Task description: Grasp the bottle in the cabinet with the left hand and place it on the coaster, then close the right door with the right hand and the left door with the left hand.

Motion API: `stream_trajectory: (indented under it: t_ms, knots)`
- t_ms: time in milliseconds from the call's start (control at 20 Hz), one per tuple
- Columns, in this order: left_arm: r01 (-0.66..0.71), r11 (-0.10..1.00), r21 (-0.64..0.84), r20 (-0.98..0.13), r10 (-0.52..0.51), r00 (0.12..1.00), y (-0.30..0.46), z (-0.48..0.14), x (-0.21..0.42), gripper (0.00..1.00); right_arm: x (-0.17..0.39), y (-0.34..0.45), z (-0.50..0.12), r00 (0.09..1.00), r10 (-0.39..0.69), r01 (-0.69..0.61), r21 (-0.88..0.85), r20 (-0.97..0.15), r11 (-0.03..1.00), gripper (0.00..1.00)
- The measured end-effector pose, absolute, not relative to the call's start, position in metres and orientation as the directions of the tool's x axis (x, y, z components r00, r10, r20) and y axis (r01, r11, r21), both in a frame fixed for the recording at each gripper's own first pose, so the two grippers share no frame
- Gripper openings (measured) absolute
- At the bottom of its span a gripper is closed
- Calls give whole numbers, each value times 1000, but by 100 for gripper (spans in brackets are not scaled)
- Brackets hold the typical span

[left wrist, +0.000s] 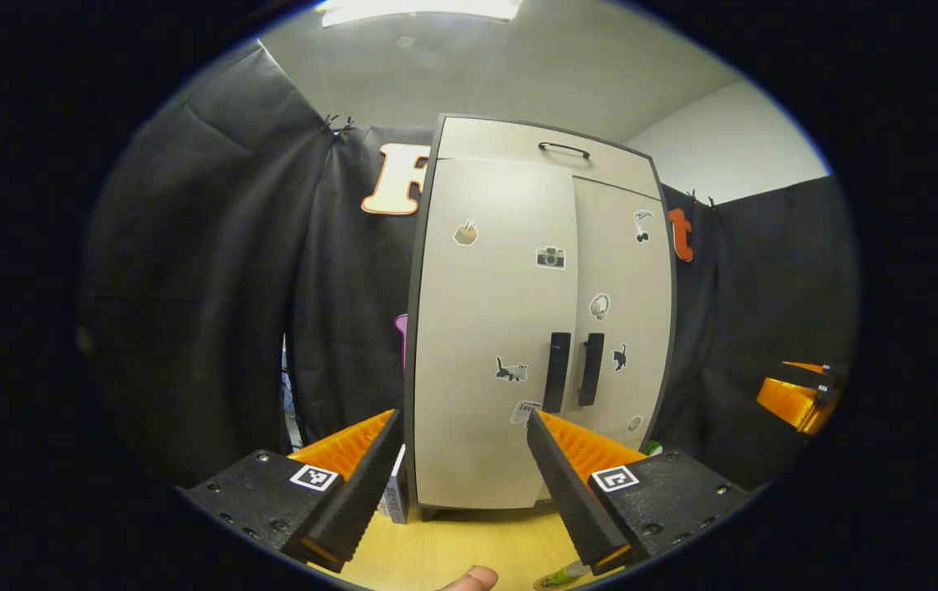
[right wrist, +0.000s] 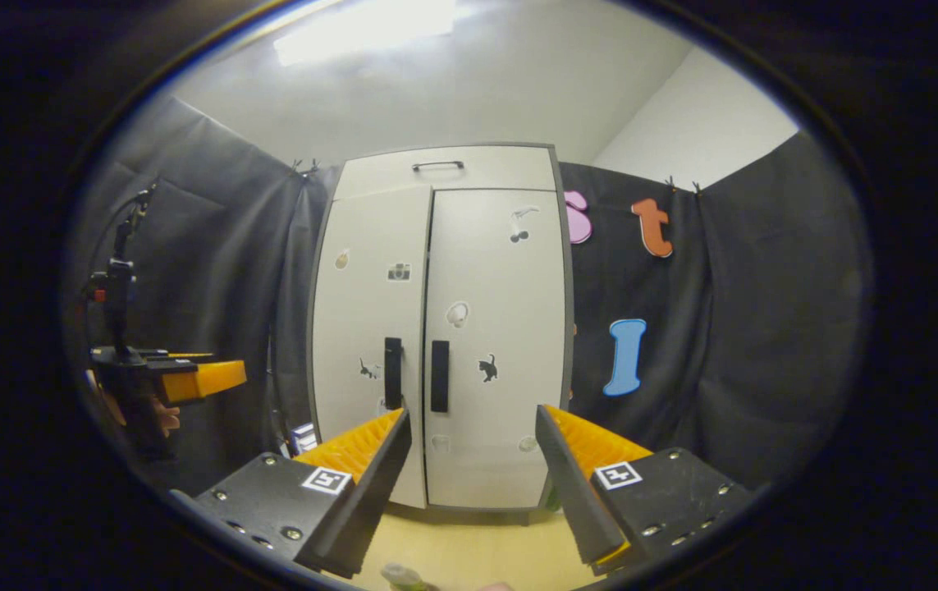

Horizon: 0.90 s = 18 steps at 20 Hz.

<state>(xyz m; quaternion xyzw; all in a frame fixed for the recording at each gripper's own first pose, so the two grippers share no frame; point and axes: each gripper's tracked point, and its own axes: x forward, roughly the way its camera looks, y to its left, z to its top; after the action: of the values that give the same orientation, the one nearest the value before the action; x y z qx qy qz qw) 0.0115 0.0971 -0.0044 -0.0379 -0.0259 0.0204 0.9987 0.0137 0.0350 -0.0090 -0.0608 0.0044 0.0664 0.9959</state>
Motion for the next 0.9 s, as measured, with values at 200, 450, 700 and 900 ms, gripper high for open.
stream_trajectory:
  t_ms: [200,450,700,900]
  knots:
    - [-24,999,-48,34,26,999,93,-15,20,96,18,38,-15,991,128,-131,-125,-28,984,92]
    - [9,997,-73,41,-6,999,94,-15,31,96,24,37,-21,996,91,-93,-128,-22,987,92]
    - [23,998,-64,25,-22,999,99,-25,36,92,28,43,-26,997,73,-75,-151,-17,986,89]
    - [9,999,-42,33,-8,999,104,-32,41,96,34,46,-31,997,79,-82,-153,-26,985,92]
